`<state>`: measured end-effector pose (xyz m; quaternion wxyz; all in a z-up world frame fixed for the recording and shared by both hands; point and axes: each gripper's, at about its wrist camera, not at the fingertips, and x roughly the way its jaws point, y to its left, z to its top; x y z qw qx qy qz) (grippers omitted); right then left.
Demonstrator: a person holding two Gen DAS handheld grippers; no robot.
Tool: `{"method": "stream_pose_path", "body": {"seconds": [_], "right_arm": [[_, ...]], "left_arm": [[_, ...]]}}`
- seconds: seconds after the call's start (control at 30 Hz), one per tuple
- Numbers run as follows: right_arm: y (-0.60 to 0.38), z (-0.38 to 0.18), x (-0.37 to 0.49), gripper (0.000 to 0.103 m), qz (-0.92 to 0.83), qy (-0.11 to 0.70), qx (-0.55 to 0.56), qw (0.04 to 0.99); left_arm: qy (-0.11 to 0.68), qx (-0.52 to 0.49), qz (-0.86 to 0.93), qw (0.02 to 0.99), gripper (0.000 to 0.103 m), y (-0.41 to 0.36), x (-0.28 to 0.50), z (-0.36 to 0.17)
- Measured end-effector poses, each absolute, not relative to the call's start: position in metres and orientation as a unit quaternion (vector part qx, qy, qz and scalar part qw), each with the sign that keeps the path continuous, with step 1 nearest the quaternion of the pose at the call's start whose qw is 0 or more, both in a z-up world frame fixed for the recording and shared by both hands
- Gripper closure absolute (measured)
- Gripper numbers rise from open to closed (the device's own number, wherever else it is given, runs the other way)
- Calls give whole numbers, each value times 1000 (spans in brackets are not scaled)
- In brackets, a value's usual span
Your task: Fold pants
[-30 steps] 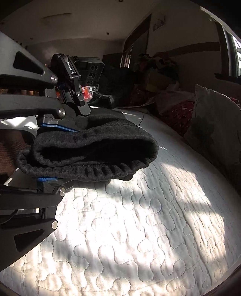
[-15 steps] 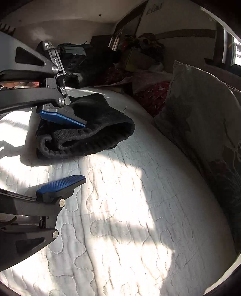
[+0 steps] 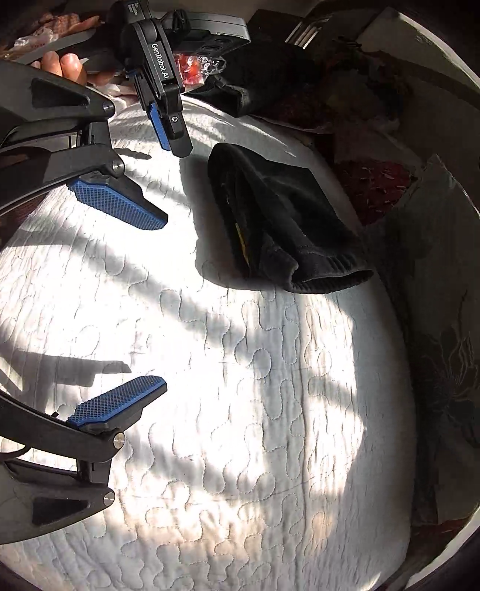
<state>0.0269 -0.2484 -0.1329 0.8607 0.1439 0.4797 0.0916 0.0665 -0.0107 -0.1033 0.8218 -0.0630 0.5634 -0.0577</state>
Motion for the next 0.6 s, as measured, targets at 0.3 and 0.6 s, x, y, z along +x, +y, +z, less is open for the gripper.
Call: {"method": "stream_pose_path", "body": {"seconds": [0.3,0.6], "right_arm": [[-240,-102,-20,3,-22,451,29,892],[-228,-78,-33,2,-6,409,52,911]], "left_arm": [[515,9,-9,857,40,-29,27,-101],[516,6,5,857,40,-22,14,-97]]}}
